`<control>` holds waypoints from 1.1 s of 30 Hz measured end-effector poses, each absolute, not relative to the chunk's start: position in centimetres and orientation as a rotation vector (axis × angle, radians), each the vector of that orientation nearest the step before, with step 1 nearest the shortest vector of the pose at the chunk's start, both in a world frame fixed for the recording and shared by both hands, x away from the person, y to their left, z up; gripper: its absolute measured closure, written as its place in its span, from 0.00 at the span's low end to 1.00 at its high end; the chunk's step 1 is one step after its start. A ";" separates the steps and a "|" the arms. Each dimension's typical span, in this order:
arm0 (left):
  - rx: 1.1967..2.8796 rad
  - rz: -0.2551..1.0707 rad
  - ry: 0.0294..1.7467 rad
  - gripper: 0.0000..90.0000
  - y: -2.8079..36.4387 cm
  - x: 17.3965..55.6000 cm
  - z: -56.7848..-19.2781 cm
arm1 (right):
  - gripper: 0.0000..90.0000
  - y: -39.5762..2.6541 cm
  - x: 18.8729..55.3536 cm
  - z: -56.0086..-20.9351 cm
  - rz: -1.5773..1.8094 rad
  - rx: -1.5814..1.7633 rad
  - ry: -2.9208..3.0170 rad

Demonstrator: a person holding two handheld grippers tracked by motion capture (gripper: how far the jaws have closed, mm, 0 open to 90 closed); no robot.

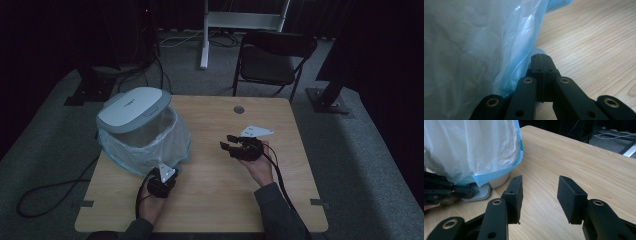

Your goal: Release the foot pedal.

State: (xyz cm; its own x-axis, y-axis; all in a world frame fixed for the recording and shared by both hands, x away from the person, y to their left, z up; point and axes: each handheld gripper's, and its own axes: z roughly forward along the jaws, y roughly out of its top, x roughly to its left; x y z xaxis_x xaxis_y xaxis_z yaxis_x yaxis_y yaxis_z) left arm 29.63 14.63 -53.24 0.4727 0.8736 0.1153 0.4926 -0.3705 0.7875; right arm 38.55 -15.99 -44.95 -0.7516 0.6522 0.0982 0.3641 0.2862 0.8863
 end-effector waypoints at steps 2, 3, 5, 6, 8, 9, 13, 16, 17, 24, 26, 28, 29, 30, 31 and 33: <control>2.021 0.698 1.132 1.00 14.6 29.6 -53.2 | 0.61 -16.1 38.5 -45.0 1.451 0.929 2.275; 2.018 0.695 1.136 1.00 14.6 29.6 -53.2 | 0.61 -16.1 38.5 -45.0 1.451 0.931 2.275; 2.015 0.694 1.138 1.00 14.6 29.6 -53.2 | 0.61 -16.1 38.5 -45.0 1.454 0.932 2.273; 2.009 0.692 1.143 1.00 14.6 29.5 -53.2 | 0.61 -16.2 38.5 -45.1 1.450 0.940 2.277; 2.008 0.694 1.141 1.00 14.6 29.5 -53.1 | 0.61 -16.2 38.5 -45.1 1.449 0.937 2.277; 2.003 0.694 1.142 1.00 14.6 29.5 -53.1 | 0.61 -16.2 38.5 -45.1 1.450 0.938 2.277; 1.987 0.698 1.140 1.00 14.7 29.4 -52.8 | 0.61 -16.2 38.5 -45.2 1.448 0.943 2.280; 1.981 0.705 1.142 1.00 14.7 29.3 -52.8 | 0.61 -16.2 38.5 -45.3 1.446 0.942 2.281; 1.979 0.703 1.137 1.00 14.7 29.1 -52.7 | 0.61 -16.2 38.5 -45.4 1.446 0.942 2.280; 1.951 0.718 1.103 0.98 15.1 28.0 -51.9 | 0.61 -16.6 38.5 -45.8 1.427 0.963 2.278; 1.943 0.721 1.098 0.96 15.2 27.7 -51.7 | 0.61 -16.8 38.4 -45.9 1.423 0.972 2.275; 1.938 0.719 1.096 0.96 15.4 27.5 -51.5 | 0.61 -17.1 38.4 -46.0 1.419 0.980 2.272; 1.933 0.715 1.095 0.95 15.5 27.4 -51.4 | 0.61 -17.2 38.4 -46.0 1.417 0.983 2.269; 1.932 0.710 1.092 0.95 15.6 27.3 -51.4 | 0.61 -17.4 38.4 -46.1 1.417 0.987 2.267; 1.929 0.706 1.091 0.94 15.7 27.3 -51.3 | 0.61 -17.5 38.3 -46.1 1.416 0.992 2.266; 1.920 0.696 1.089 0.94 15.9 27.1 -51.1 | 0.61 -17.7 38.3 -46.2 1.410 1.000 2.264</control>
State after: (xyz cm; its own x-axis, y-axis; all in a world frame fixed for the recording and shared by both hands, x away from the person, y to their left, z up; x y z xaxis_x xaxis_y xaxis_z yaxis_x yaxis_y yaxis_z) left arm 27.13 15.89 -51.15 0.4773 0.8758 0.0719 0.4331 -0.3056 0.8480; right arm 38.30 -17.69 -46.25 -0.7159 0.6894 0.1107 0.4032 0.2787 0.8716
